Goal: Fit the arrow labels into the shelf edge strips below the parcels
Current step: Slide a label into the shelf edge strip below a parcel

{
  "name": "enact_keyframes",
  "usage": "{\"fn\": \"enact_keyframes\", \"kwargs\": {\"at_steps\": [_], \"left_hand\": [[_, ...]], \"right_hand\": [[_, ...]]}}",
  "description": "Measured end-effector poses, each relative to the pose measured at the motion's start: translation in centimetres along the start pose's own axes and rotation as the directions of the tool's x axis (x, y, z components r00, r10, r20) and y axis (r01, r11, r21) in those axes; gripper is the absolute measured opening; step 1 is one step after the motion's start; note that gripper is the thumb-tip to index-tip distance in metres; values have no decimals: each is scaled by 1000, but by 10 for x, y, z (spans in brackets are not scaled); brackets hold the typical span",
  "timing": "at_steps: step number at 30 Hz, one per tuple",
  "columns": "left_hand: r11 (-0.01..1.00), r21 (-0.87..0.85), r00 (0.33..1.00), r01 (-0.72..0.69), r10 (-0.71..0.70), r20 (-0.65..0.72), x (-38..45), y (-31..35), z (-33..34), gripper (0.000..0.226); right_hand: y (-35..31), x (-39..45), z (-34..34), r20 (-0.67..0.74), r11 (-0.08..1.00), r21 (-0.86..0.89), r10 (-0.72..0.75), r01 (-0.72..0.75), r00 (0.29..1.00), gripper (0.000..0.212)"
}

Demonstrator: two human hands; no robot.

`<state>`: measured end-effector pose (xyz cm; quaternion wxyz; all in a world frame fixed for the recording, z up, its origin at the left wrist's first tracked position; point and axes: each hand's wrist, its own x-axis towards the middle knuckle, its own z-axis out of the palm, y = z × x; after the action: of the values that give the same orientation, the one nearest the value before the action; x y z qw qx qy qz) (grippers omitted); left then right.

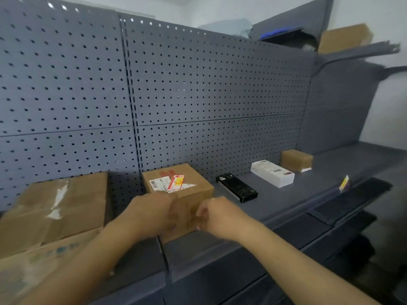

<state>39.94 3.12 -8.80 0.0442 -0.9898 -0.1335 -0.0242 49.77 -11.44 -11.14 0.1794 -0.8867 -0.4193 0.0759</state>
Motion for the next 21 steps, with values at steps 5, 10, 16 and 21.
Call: {"fn": "enact_keyframes", "kwargs": {"at_steps": [5,10,16,21], "left_hand": [[991,-37,991,131,-132,-31,35,-5,-17,41],[972,-48,973,231,-232,-14,56,-23,-21,44],[959,-1,959,284,-284,19,91,-58,-18,40],[952,24,950,306,-307,54,120,-77,-24,39]], "right_hand": [[21,38,-33,9,994,7,-109,109,994,26],[26,82,-49,-6,976,2,-216,216,976,22],[21,146,-46,81,940,-37,-337,340,938,27],[12,194,-42,233,874,-177,-409,452,883,40]]}}
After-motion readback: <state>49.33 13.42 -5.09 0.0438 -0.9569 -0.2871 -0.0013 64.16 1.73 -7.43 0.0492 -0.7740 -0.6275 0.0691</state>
